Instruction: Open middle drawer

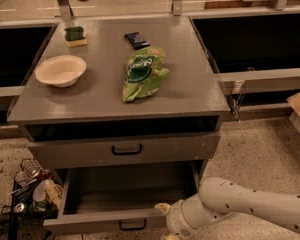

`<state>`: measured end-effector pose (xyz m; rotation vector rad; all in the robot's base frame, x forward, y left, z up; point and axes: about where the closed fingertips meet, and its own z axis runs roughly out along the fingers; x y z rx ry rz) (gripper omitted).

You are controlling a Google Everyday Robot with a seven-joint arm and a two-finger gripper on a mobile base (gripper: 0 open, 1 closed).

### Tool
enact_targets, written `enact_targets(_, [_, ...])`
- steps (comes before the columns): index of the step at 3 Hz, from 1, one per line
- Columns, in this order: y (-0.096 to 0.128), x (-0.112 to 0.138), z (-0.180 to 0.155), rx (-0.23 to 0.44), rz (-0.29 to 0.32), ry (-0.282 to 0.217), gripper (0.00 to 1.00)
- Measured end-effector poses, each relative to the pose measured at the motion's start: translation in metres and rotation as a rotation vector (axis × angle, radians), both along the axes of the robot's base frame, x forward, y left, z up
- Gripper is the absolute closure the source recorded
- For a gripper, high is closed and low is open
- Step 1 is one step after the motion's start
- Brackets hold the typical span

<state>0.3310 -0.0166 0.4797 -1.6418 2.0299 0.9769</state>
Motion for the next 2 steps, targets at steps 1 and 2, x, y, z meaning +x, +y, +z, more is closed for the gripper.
enact_targets(1, [-0.0031, 0.0057, 0.0055, -0.043, -0.045, -0.037, 0.0])
enact_targets(2, [-0.0009, 0.0101, 0.0034, -0.038, -0.05, -0.041, 0.0])
